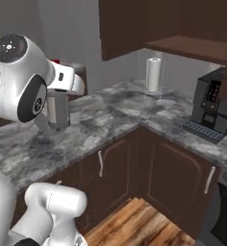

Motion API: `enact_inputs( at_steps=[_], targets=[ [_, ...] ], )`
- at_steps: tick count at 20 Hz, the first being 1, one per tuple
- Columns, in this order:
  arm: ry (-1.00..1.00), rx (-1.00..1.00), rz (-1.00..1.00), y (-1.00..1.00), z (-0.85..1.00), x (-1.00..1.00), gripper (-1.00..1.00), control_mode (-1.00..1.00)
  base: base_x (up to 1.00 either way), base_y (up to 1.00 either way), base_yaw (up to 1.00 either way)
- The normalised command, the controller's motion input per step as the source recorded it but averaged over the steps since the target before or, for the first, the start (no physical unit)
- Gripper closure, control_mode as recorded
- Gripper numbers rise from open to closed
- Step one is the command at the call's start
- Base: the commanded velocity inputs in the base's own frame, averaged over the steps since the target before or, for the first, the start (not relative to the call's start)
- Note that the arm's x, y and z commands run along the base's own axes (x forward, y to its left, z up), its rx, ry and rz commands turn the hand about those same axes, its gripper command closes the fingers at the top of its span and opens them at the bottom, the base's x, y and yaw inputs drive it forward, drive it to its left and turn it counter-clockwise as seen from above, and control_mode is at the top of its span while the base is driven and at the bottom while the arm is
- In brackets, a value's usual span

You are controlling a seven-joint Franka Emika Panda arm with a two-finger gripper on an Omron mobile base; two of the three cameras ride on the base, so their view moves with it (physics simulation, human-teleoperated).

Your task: There is a bowl on the dining counter. Grab a lemon wedge from the fridge and place it in the bowl. Then get the liquor bottle and glass cup from the cabinet and place them next to the bowl.

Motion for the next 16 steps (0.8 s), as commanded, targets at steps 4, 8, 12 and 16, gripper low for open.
enact_inputs(
  at_steps=[4,8,12,16],
  targets=[
    [0.00,0.00,0.00,0.00,0.00,0.00,1.00,1.00,-1.00,0.33,0.80],
    [0.00,0.00,0.00,0.00,0.00,0.00,1.00,1.00,-0.89,0.59,0.72],
    [0.00,0.00,0.00,0.00,0.00,0.00,1.00,1.00,-0.70,0.96,0.56],
    [0.00,0.00,0.00,0.00,0.00,0.00,1.00,1.00,-0.50,1.00,0.40]
  ],
)
